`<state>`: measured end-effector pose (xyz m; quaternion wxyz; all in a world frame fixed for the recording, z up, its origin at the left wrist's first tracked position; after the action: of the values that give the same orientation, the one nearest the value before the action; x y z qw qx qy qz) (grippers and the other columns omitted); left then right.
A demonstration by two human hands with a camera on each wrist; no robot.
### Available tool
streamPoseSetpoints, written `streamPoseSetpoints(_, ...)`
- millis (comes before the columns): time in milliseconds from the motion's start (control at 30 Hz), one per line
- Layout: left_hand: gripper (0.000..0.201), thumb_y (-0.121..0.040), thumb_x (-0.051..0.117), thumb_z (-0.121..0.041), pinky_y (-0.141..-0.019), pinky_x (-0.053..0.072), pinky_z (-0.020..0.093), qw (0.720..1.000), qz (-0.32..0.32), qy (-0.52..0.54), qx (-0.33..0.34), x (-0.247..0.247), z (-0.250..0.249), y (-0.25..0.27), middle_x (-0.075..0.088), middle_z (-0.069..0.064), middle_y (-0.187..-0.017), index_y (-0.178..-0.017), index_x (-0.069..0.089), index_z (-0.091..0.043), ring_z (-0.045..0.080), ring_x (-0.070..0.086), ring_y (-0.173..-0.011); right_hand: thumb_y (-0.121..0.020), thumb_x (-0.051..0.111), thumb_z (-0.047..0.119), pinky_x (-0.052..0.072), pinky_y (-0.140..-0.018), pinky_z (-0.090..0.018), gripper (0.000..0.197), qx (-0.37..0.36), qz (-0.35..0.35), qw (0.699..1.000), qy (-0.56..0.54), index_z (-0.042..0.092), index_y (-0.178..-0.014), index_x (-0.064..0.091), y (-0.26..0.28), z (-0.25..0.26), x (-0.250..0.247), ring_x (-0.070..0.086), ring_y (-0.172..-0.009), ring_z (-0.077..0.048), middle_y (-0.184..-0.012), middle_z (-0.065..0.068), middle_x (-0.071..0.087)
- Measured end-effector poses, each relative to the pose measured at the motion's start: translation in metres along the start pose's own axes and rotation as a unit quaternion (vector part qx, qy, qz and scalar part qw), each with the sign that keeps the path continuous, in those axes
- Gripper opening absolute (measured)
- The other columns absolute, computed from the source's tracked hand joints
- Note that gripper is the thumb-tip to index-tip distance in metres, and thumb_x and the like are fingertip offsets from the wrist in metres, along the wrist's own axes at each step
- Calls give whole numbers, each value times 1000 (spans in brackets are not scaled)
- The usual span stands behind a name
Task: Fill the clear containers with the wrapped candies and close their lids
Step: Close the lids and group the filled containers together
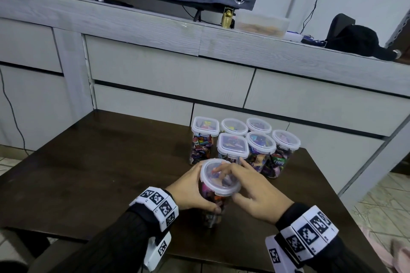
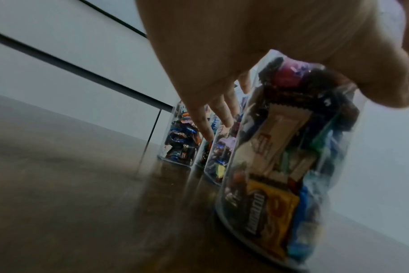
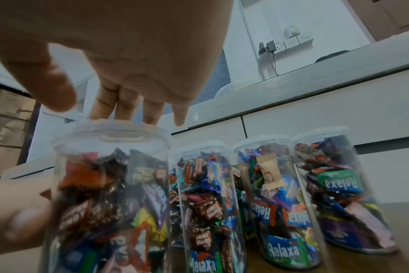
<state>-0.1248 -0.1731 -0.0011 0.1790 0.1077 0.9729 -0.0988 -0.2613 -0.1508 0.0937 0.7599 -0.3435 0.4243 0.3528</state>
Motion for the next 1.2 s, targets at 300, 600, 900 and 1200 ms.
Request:
streamPoseSetpoints(300, 92, -59, 89, -39, -106, 43, 33, 994, -104, 18, 21, 16, -2, 3, 55, -15, -132, -137, 40, -37, 1, 50, -125, -84, 46, 51, 35, -92, -31, 41, 37, -31, 983, 175, 35, -120, 55, -19, 3, 5, 39, -112, -10, -123, 12, 48)
streamPoseSetpoints(600, 98, -52, 94, -44, -108, 41, 32, 997, -62, 50, 15, -1, 4, 5, 54, -14, -133, -132, 37, -43, 2, 49, -127, -74, 54, 10, 43, -100, -31, 34, -10, 15, 1000, 11, 17, -106, 63, -13, 9, -4, 53, -116, -9, -121, 5, 61)
streamPoseSetpoints(900, 81, -57, 85, -34, -97, 44, 15, 997, -38, 43, 49, 7, -9, -1, 60, -5, -117, -124, 43, -21, -8, 56, -114, -83, 54, 59, 20, -114, -31, 60, 49, 3, 993, 108, 29, -134, 43, -28, 6, 19, 22, -138, -10, -145, 6, 33)
streamPoseSetpoints(1200, 89, -64, 85, -15, -101, 39, 15, 994, -80, 62, 52, 12, -8, 10, 51, -7, -133, -134, 32, -29, -1, 49, -126, -86, 63, 39, 18, -117, -32, 52, 2, 44, 997, 62, 26, -133, 46, -29, 6, 13, 19, -143, -10, -150, 7, 34)
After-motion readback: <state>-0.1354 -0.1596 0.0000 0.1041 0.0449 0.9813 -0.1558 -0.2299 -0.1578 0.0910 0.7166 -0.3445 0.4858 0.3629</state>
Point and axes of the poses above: each hand's wrist, its own y-axis away from the middle knuckle, its own x-axis out of the palm, z = x × y, the point moved 7 cm from there along -y, towards the middle knuckle
